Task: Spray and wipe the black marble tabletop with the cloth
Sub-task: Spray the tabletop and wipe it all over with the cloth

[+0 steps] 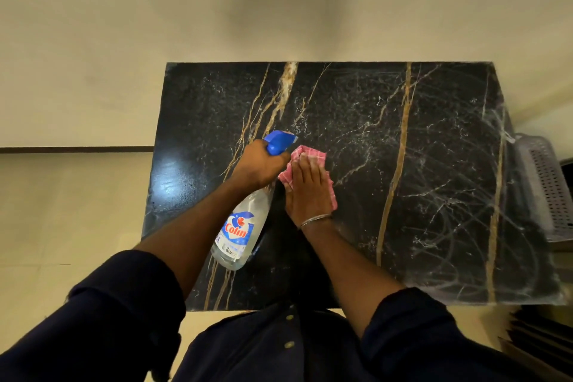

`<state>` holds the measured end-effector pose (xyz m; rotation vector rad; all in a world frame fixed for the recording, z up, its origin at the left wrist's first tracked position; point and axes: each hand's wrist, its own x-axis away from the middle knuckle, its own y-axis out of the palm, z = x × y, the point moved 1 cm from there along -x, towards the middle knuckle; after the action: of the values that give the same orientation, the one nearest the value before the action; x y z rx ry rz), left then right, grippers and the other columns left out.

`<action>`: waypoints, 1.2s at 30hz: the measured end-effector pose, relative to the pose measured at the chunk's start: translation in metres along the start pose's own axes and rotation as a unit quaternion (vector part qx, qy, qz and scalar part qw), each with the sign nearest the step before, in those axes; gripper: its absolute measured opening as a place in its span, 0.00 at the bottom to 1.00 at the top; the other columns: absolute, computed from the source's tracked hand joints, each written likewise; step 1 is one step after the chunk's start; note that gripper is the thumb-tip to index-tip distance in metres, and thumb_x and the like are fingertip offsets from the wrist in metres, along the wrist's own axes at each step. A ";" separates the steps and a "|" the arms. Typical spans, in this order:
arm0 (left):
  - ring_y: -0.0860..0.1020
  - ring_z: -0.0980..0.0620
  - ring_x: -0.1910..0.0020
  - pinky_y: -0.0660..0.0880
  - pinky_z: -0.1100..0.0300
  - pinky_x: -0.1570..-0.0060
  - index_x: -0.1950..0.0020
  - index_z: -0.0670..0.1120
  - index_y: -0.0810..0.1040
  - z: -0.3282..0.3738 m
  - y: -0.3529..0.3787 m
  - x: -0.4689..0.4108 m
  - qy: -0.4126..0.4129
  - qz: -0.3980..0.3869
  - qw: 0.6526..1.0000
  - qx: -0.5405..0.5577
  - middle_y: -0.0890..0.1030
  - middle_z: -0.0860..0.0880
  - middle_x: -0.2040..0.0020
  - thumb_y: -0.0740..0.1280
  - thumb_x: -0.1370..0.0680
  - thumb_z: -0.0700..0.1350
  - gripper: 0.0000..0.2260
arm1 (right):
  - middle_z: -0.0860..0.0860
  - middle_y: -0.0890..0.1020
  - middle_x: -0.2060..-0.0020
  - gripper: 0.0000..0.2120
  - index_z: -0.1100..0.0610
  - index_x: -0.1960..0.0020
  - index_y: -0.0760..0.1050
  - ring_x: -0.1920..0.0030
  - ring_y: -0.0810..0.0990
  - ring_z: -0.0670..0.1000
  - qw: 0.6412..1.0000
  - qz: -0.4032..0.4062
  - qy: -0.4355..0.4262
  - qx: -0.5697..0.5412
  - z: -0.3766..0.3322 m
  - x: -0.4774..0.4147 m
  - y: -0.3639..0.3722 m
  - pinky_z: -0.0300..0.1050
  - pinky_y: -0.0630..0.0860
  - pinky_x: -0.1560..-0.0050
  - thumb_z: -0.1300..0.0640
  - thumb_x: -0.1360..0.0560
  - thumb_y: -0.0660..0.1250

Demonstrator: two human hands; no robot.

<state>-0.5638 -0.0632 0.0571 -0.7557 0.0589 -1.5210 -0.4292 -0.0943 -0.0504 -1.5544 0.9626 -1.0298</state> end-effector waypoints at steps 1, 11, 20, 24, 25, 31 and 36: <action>0.75 0.53 0.65 0.73 0.65 0.65 0.51 0.42 0.75 0.001 0.000 -0.002 -0.002 -0.002 1.000 -0.002 0.77 0.44 0.62 0.67 0.24 0.42 0.05 | 0.59 0.65 0.25 0.28 0.60 0.25 0.62 0.24 0.60 0.60 1.000 0.004 -0.015 0.004 0.006 0.000 0.001 0.57 0.54 0.23 0.46 0.20 0.52; 0.77 0.54 0.63 0.74 0.63 0.62 0.46 0.42 0.75 0.004 -0.007 -0.019 -0.005 -0.005 1.000 -0.006 0.78 0.47 0.60 0.67 0.24 0.44 0.09 | 0.62 0.68 0.28 0.26 0.63 0.26 0.62 0.25 0.62 0.62 0.974 0.091 0.205 -0.039 0.155 -0.009 -0.022 0.60 0.60 0.25 0.49 0.19 0.57; 0.79 0.49 0.61 0.77 0.59 0.59 0.48 0.42 0.75 0.007 -0.019 -0.026 -0.019 0.015 1.000 0.005 0.80 0.41 0.57 0.66 0.23 0.43 0.07 | 0.61 0.59 0.23 0.31 0.62 0.22 0.54 0.22 0.53 0.61 0.977 0.041 0.204 -0.053 0.083 -0.042 -0.022 0.60 0.51 0.23 0.50 0.20 0.54; 0.77 0.53 0.67 0.76 0.59 0.64 0.54 0.44 0.75 0.005 -0.023 -0.027 -0.024 0.049 0.998 0.002 0.77 0.47 0.64 0.67 0.24 0.44 0.04 | 0.60 0.56 0.22 0.32 0.60 0.21 0.52 0.21 0.52 0.60 0.998 -0.005 0.060 -0.028 0.014 -0.064 -0.013 0.60 0.50 0.23 0.47 0.20 0.53; 0.77 0.51 0.66 0.77 0.56 0.63 0.54 0.43 0.75 0.003 -0.023 -0.027 -0.029 0.061 0.998 -0.002 0.77 0.46 0.64 0.68 0.25 0.44 0.05 | 0.59 0.56 0.22 0.33 0.60 0.21 0.53 0.22 0.52 0.60 0.999 -0.010 0.037 -0.023 0.005 -0.066 -0.011 0.59 0.50 0.23 0.46 0.21 0.54; 0.77 0.51 0.64 0.77 0.58 0.61 0.47 0.42 0.75 0.004 -0.020 -0.030 -0.040 0.050 0.998 0.000 0.78 0.43 0.59 0.67 0.24 0.43 0.08 | 0.59 0.61 0.23 0.31 0.59 0.22 0.56 0.23 0.58 0.60 1.000 0.020 0.023 -0.006 0.045 -0.062 -0.010 0.58 0.56 0.24 0.45 0.20 0.53; 0.77 0.53 0.63 0.74 0.65 0.64 0.47 0.43 0.73 0.011 -0.017 -0.036 -0.033 0.035 0.999 0.007 0.77 0.47 0.61 0.66 0.23 0.43 0.06 | 0.61 0.64 0.25 0.32 0.62 0.22 0.58 0.24 0.60 0.63 0.986 0.066 0.151 -0.023 0.143 -0.067 -0.024 0.61 0.55 0.24 0.47 0.22 0.51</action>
<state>-0.5765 -0.0243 0.0584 -0.7842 0.0244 -1.4276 -0.3139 0.0157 -0.0567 -1.3744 1.2882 -1.1759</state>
